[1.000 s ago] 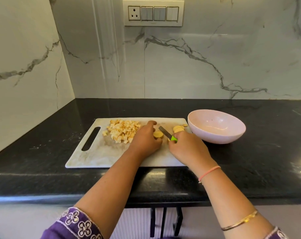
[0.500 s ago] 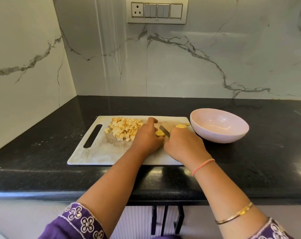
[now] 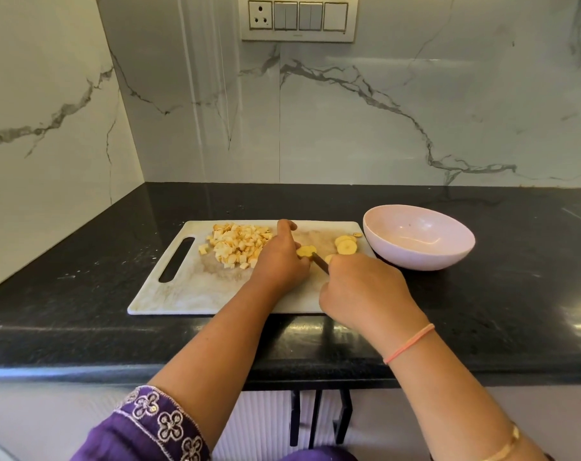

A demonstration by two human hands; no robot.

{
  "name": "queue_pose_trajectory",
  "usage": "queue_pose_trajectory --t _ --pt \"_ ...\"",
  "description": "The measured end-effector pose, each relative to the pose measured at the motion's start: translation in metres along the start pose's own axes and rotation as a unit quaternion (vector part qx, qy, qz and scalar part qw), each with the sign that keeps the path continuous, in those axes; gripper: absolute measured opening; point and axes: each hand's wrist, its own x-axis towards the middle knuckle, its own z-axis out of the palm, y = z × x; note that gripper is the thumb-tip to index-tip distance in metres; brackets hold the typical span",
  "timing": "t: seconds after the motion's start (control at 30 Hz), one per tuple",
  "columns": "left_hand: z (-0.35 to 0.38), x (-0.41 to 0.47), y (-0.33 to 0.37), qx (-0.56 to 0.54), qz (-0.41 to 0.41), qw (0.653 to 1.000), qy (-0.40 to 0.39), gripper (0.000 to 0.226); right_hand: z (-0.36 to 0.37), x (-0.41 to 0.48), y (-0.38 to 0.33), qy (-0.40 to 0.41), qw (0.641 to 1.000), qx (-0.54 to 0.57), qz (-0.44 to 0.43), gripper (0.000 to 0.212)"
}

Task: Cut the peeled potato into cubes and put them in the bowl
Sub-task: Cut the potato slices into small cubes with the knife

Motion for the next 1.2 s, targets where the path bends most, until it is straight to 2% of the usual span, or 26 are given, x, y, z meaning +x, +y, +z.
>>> queue_pose_trajectory --t 0.13,0.2,0.3,0.4,0.6,0.73,1.0,1.2 --pt "-0.001 0.001 0.000 -0.005 0.012 1.000 -0.002 0.053 -0.009 -0.006 0.008 0.002 1.000 0.006 0.011 0.023" --pt "-0.002 0.000 0.000 -0.009 0.018 1.000 -0.003 0.052 -0.013 -0.006 0.013 0.017 0.999 0.025 0.023 0.016" --pt "-0.001 -0.001 0.001 -0.018 0.014 1.000 -0.007 0.053 -0.013 -0.001 0.016 0.058 0.996 0.050 0.041 0.020" --pt "-0.001 -0.001 0.000 -0.039 0.008 0.999 0.000 0.058 -0.009 0.009 0.011 0.077 0.993 0.080 0.048 0.013" --pt "0.004 -0.001 -0.001 -0.050 0.023 0.998 0.006 0.064 0.009 0.030 0.004 0.054 0.994 0.076 0.057 0.009" --pt "0.002 -0.001 -0.002 -0.048 0.024 0.999 0.004 0.064 0.008 0.034 -0.001 0.043 0.998 0.040 0.033 0.005" --pt "0.001 0.000 0.003 -0.044 0.031 0.998 0.014 0.064 0.011 0.032 -0.007 0.052 0.998 0.010 0.025 0.020" --pt "0.003 -0.002 -0.003 -0.027 0.015 0.999 0.019 0.063 0.024 0.023 -0.011 0.038 0.998 0.025 0.036 0.022"
